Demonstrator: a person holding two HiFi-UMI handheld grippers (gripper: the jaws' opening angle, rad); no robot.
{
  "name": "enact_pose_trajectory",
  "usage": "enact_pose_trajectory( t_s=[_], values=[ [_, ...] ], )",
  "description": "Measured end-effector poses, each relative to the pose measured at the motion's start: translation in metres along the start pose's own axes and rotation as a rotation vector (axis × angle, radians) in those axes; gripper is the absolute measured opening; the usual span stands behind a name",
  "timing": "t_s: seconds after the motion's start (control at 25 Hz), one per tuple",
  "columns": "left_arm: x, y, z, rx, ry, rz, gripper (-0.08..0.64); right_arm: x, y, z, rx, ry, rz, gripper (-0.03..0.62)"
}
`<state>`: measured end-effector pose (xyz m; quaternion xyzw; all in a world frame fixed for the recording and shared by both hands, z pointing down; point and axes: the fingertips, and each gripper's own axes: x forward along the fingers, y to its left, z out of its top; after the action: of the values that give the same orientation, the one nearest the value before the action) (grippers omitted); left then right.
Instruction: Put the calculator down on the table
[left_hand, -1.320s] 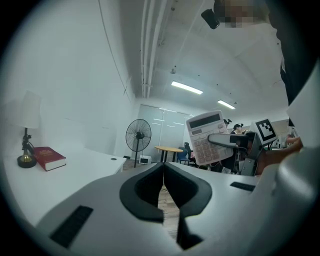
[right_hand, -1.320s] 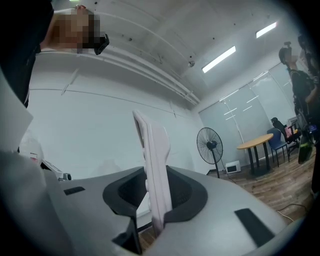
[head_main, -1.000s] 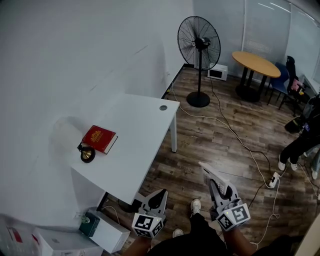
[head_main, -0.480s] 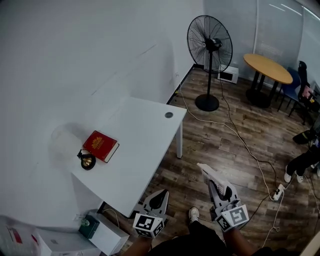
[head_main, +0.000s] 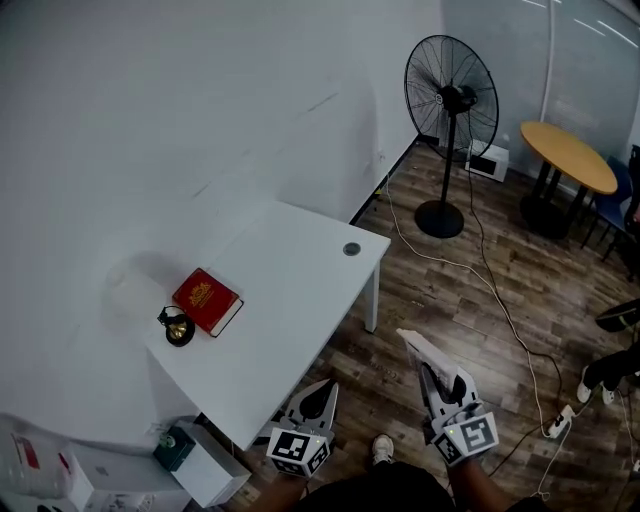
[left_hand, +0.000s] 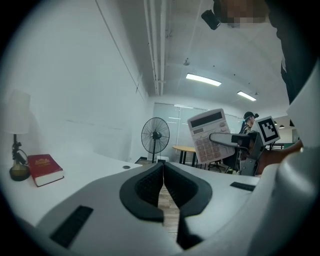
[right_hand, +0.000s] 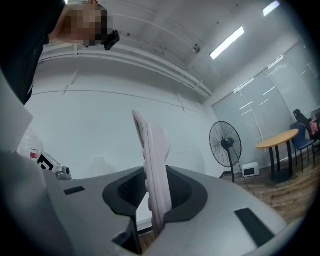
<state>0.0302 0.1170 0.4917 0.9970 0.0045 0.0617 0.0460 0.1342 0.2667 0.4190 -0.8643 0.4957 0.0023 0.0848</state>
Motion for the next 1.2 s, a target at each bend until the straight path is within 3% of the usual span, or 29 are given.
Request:
enact_pose_trajectory(
  t_s=[0.36, 0.72, 1.2],
  values=[
    [0.031, 0.009, 0.011, -0.036, 0.001, 0.091, 0.021, 0.035, -0.041, 0.0, 0.017, 0.02, 0.069, 0.107],
    [0.05, 0.049, 0.003, -0.082, 0.005, 0.144, 0.021, 0.087, -0.041, -0.014, 0.043, 0.037, 0.128, 0.107],
    [0.081, 0.15, 0.007, -0.109, -0.015, 0.231, 0.021, 0.211, -0.008, -0.022, 0.083, 0.039, 0.257, 0.106]
  ],
)
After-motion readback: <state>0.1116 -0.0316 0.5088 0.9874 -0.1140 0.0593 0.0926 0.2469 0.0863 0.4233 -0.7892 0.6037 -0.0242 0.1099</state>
